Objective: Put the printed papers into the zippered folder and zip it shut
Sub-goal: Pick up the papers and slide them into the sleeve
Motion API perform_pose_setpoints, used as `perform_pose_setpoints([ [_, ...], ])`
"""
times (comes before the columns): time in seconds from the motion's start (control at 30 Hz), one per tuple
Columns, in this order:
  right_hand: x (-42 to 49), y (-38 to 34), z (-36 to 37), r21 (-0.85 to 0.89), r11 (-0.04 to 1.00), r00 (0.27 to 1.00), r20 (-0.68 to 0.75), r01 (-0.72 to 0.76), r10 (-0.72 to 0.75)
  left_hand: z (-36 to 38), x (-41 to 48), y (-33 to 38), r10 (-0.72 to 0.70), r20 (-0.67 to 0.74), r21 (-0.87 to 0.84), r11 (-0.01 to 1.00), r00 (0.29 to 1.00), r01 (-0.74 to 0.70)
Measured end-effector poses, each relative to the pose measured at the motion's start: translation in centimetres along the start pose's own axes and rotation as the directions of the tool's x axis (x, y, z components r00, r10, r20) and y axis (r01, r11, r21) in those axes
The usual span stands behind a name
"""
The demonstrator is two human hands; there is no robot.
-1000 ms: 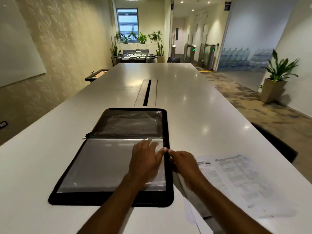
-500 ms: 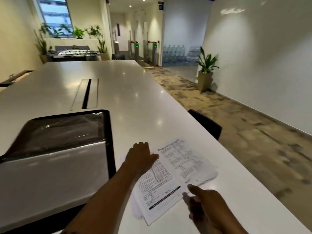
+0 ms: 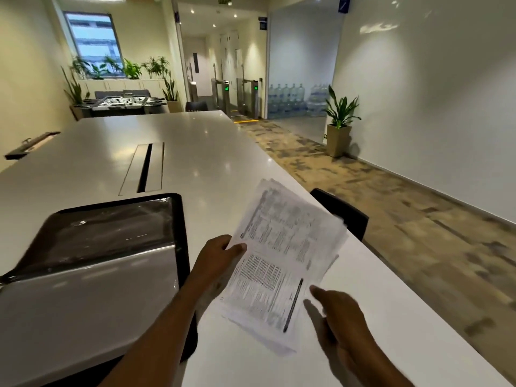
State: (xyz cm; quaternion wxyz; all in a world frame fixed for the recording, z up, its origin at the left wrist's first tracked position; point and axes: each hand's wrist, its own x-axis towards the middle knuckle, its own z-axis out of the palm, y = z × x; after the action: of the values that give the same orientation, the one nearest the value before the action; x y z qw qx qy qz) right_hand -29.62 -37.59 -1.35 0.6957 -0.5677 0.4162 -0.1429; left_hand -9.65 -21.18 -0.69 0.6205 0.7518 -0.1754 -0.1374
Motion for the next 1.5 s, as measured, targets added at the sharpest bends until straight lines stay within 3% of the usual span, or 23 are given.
perform_pose_setpoints([
  [0.03,0.4,-0.4,0.1,-0.023,0.998,0.998,-0.039,0.056,-0.057,-0.5,-0.5,0.4,0.017,0.011,-0.132,0.991,1.000,-0.016],
  [0.1,0.9,-1.8,0.3,-0.120,0.973,0.979,-0.025,0.196,-0.200,-1.3,-1.2,1.1,0.108,0.010,-0.212,0.972,0.994,-0.103],
  [0.17,1.3,-4.0,0.6,-0.173,0.920,0.934,0.129,0.353,-0.334,-2.1,-1.6,1.9,0.194,0.003,-0.201,0.961,0.981,-0.189],
  [0.27,1.6,-7.7,1.5,-0.076,0.840,0.820,0.280,0.538,-0.499,-2.5,-1.9,3.7,0.291,-0.032,-0.166,0.942,0.956,-0.292],
  [0.43,1.4,-12.5,3.1,0.091,0.754,0.710,0.279,0.650,-0.646,-2.2,-2.7,7.9,0.379,-0.212,-0.103,0.908,0.901,-0.406],
  [0.53,1.5,-12.0,3.4,0.063,0.749,0.707,0.289,0.659,-0.646,-2.1,-3.2,7.6,0.366,-0.252,-0.030,0.922,0.896,-0.385],
  [0.73,2.8,-5.9,3.6,-0.178,0.762,0.757,0.384,0.622,-0.529,-0.6,-4.8,2.0,0.252,-0.225,0.125,0.965,0.941,-0.229],
  [0.93,3.4,-7.2,3.3,-0.201,0.705,0.723,0.348,0.680,-0.597,-0.8,-4.1,3.7,0.304,-0.231,0.163,0.949,0.924,-0.271],
  [1.07,4.1,-5.5,3.4,-0.319,0.656,0.729,0.320,0.684,-0.605,0.0,-4.4,2.2,0.311,-0.214,0.248,0.934,0.926,-0.256],
  [1.23,4.9,-4.6,3.0,-0.336,0.664,0.742,0.233,0.668,-0.629,-0.4,-4.6,0.5,0.306,-0.197,0.314,0.919,0.931,-0.236],
  [1.4,4.3,-4.3,3.4,-0.362,0.618,0.714,0.288,0.698,-0.638,-0.4,-5.1,-0.4,0.317,-0.178,0.329,0.911,0.931,-0.248],
  [1.5,4.7,-4.4,3.7,-0.359,0.669,0.756,0.235,0.651,-0.610,-0.6,-5.2,-0.1,0.308,-0.167,0.340,0.910,0.937,-0.238],
])
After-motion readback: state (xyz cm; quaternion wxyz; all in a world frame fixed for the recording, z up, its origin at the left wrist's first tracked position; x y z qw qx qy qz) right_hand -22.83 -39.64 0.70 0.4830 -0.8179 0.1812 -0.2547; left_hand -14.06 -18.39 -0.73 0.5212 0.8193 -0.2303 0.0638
